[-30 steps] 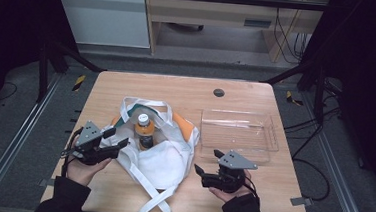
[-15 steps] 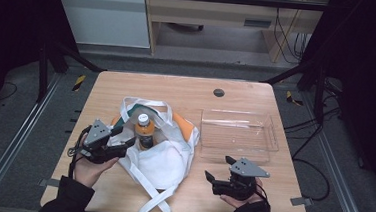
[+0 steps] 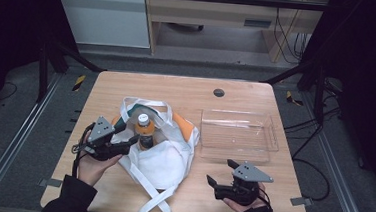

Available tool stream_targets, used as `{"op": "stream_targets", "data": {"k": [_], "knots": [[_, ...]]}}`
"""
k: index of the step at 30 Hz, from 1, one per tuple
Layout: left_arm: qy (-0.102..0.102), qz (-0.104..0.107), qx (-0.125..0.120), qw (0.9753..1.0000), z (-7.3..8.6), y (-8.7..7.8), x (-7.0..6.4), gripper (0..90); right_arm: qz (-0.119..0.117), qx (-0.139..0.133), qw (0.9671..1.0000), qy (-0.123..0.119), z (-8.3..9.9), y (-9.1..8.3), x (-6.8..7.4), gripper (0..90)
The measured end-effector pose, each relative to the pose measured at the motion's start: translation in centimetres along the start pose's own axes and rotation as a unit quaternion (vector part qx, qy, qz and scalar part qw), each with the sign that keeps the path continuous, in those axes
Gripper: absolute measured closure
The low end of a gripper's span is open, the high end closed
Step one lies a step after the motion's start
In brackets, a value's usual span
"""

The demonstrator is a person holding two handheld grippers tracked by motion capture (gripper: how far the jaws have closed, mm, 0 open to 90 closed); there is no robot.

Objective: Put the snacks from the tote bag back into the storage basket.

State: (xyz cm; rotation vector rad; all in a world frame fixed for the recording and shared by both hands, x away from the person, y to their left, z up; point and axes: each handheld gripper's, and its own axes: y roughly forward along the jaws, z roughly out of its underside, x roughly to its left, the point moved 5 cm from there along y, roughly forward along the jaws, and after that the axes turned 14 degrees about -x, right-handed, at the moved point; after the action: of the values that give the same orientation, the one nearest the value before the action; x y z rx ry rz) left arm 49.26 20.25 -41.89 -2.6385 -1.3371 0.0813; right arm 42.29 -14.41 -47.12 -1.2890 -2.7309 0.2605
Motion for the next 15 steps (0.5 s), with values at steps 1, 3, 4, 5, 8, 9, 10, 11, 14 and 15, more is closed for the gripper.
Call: {"op": "stream_targets", "data": {"k": [1,3,4,5,8,9,10,11,14,15], "knots": [[0.003,-0.001,0.001,1.0,0.0,0.2,0.1,37.1,0.002,0.001,1.0,-0.002,0.0,0.0,0.0,14.7],[0.003,-0.001,0.001,1.0,-0.1,0.5,0.1,37.0,0.004,0.002,1.0,-0.001,0.0,0.0,0.0,14.9],[0.004,-0.001,0.002,1.0,-0.1,0.7,0.1,36.8,0.005,0.002,1.0,-0.002,0.1,0.0,0.0,14.9],[0.005,0.0,0.002,1.0,-0.1,0.9,0.1,36.7,0.006,0.002,1.0,-0.002,0.0,-0.1,0.0,15.0],[0.006,0.001,0.004,1.0,-0.1,1.3,0.1,36.3,0.01,0.002,1.0,0.0,0.1,-0.2,-0.1,15.0],[0.006,0.002,0.005,1.0,-0.1,1.4,0.1,36.3,0.01,0.002,0.9999,-0.001,0.1,-0.3,-0.1,15.0],[0.006,0.002,0.005,1.0,-0.1,1.5,0.1,36.3,0.01,0.002,0.9999,0.0,0.1,-0.3,-0.2,15.0],[0.007,0.002,0.005,1.0,-0.2,1.6,0.1,36.3,0.012,0.003,0.9999,0.003,0.1,-0.4,-0.2,15.0],[0.006,0.003,0.003,1.0,-0.4,2.0,0.1,36.3,0.014,0.003,0.9999,0.004,0.2,-0.5,-0.3,15.0],[0.005,0.002,0.002,1.0,-0.5,2.1,0.2,36.3,0.014,0.004,0.9999,0.006,0.2,-0.5,-0.3,15.0]]}}
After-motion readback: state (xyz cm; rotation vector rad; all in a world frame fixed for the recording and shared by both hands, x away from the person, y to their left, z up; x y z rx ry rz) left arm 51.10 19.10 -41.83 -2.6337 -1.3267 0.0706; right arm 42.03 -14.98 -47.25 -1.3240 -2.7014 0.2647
